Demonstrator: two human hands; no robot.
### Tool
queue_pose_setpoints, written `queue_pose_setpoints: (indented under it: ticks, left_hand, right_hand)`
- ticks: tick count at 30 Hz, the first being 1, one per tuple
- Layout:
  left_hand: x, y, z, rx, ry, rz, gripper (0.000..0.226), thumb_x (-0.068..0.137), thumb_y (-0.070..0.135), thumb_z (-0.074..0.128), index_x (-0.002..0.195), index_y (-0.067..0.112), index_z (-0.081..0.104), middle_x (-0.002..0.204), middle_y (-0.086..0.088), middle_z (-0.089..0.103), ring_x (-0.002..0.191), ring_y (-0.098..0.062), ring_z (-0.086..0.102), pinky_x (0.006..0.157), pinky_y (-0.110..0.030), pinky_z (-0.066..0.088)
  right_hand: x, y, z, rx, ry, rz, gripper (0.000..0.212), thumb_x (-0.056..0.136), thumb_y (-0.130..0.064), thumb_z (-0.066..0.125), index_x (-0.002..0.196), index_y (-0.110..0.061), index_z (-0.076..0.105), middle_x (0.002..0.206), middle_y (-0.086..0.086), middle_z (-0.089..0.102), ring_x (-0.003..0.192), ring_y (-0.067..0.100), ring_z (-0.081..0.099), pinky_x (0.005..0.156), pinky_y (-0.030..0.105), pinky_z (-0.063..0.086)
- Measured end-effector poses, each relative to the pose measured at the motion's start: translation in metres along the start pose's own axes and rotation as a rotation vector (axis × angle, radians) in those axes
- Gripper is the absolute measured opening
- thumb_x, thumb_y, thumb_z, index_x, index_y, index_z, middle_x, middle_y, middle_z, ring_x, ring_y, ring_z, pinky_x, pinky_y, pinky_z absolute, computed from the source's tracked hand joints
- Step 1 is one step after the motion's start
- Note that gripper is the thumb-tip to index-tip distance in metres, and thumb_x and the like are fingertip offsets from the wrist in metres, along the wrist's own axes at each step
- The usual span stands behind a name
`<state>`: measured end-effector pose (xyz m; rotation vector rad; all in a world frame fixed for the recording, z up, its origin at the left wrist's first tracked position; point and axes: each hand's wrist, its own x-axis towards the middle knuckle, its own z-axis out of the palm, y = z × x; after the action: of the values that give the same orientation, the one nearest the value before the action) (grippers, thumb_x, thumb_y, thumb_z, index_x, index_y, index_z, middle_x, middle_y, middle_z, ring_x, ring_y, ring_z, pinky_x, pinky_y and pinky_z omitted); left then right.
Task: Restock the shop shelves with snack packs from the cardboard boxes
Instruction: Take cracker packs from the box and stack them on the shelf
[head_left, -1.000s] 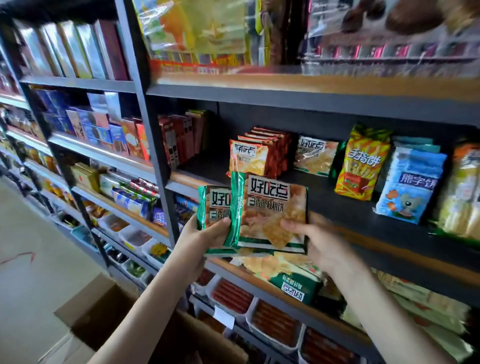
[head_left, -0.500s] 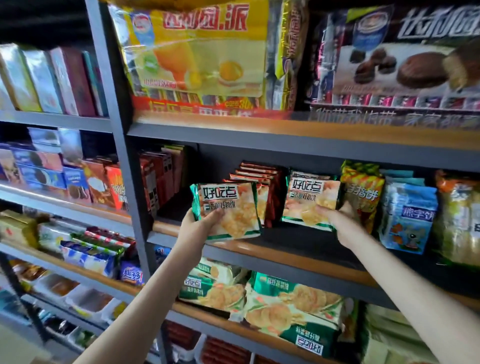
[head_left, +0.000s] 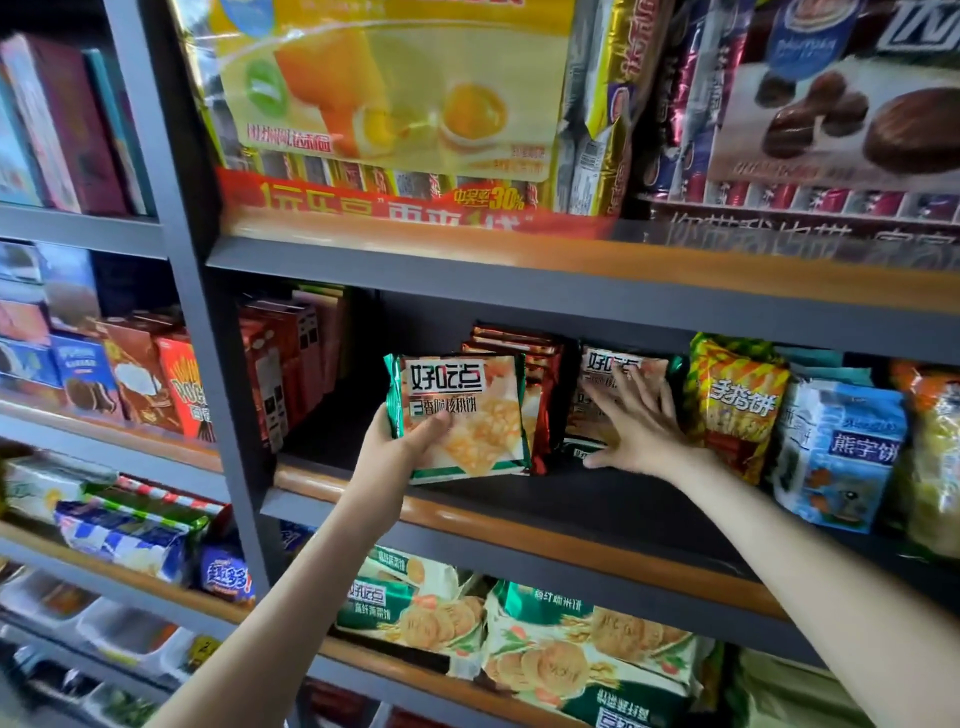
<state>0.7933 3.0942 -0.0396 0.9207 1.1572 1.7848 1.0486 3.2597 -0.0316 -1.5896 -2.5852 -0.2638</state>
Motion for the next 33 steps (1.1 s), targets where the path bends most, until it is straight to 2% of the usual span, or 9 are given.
queue_pose_setpoints:
  ticks: [5, 8, 13, 19, 21, 24, 27, 30, 33]
  left_hand:
    - [0.004, -0.002, -0.002, 0.029, -0.087, 0.0, 0.042, 0.078, 0.016, 0.074, 0.117, 0.013, 0.057, 0.104, -0.007, 0.073, 0.095, -0.026, 0.071, 0.088, -0.042, 0.054]
    - [0.006, -0.003, -0.006, 0.048, -0.102, 0.003, 0.053, 0.07, 0.022, 0.076, 0.118, 0.013, 0.056, 0.106, -0.008, 0.073, 0.096, -0.027, 0.07, 0.091, -0.044, 0.053]
    - [0.011, -0.005, -0.01, 0.03, -0.088, 0.014, 0.038, 0.083, 0.009, 0.069, 0.119, 0.013, 0.057, 0.106, -0.007, 0.073, 0.093, -0.023, 0.071, 0.077, -0.03, 0.056]
    - [0.018, -0.01, -0.004, 0.018, -0.066, -0.003, 0.037, 0.082, 0.01, 0.07, 0.117, 0.013, 0.057, 0.105, -0.008, 0.073, 0.093, -0.026, 0.071, 0.083, -0.037, 0.055]
    - [0.019, -0.011, 0.0, 0.018, -0.069, -0.011, 0.04, 0.082, 0.01, 0.07, 0.12, 0.012, 0.056, 0.106, -0.008, 0.073, 0.094, -0.027, 0.071, 0.085, -0.04, 0.054]
    - [0.021, -0.012, 0.007, 0.004, -0.073, -0.021, 0.041, 0.081, 0.01, 0.071, 0.12, 0.011, 0.056, 0.106, -0.008, 0.073, 0.093, -0.026, 0.071, 0.082, -0.038, 0.056]
    - [0.024, -0.014, 0.012, 0.017, -0.084, -0.024, 0.044, 0.08, 0.012, 0.072, 0.121, 0.011, 0.055, 0.107, -0.008, 0.072, 0.094, -0.026, 0.071, 0.084, -0.04, 0.056]
    - [0.026, -0.016, 0.016, 0.018, -0.081, -0.034, 0.041, 0.083, 0.011, 0.07, 0.121, 0.012, 0.055, 0.106, -0.006, 0.073, 0.093, -0.025, 0.071, 0.082, -0.037, 0.057]
    - [0.026, -0.016, 0.02, 0.022, -0.063, -0.045, 0.041, 0.084, 0.011, 0.07, 0.122, 0.011, 0.055, 0.106, -0.006, 0.073, 0.093, -0.025, 0.071, 0.083, -0.037, 0.057]
  right_hand:
    - [0.026, 0.008, -0.009, 0.073, -0.387, 0.057, 0.121, 0.073, -0.058, 0.074, 0.15, -0.036, -0.017, 0.157, 0.002, -0.026, 0.145, 0.025, -0.023, 0.115, 0.051, -0.013]
    - [0.039, 0.013, -0.009, 0.218, -0.56, 0.077, 0.125, 0.07, -0.052, 0.079, 0.15, -0.037, -0.016, 0.156, -0.001, -0.029, 0.147, 0.026, -0.014, 0.119, 0.052, 0.004]
    - [0.039, 0.015, -0.008, 0.373, -0.66, 0.074, 0.112, 0.079, -0.04, 0.076, 0.152, -0.034, -0.01, 0.159, 0.0, -0.02, 0.148, 0.024, -0.006, 0.117, 0.041, 0.012]
    - [0.033, 0.023, -0.011, 0.492, -0.698, 0.077, 0.11, 0.078, -0.04, 0.076, 0.152, -0.037, -0.006, 0.161, -0.003, -0.01, 0.148, 0.02, -0.002, 0.119, 0.039, 0.01]
    - [0.03, 0.024, -0.008, 0.527, -0.663, 0.08, 0.111, 0.077, -0.039, 0.078, 0.152, -0.036, -0.003, 0.162, 0.0, -0.006, 0.148, 0.022, 0.007, 0.118, 0.039, 0.018]
    - [0.025, 0.02, -0.008, 0.501, -0.526, 0.077, 0.111, 0.073, -0.037, 0.082, 0.15, -0.034, 0.002, 0.159, 0.012, 0.012, 0.127, 0.026, 0.042, 0.098, 0.033, 0.041]
    - [0.018, 0.015, -0.007, 0.224, -0.248, 0.014, 0.111, 0.064, -0.052, 0.081, 0.143, -0.034, 0.006, 0.149, 0.011, 0.019, 0.137, 0.03, 0.022, 0.106, 0.042, 0.026]
    - [0.013, 0.008, -0.002, -0.146, 0.086, -0.03, 0.115, 0.067, -0.059, 0.075, 0.15, -0.027, 0.003, 0.151, 0.01, 0.009, 0.14, 0.031, 0.012, 0.112, 0.045, 0.012]
    - [0.016, 0.006, -0.002, -0.303, 0.132, 0.034, 0.099, 0.086, -0.033, 0.067, 0.153, -0.026, -0.006, 0.159, 0.01, -0.007, 0.146, 0.032, -0.001, 0.116, 0.048, 0.005]
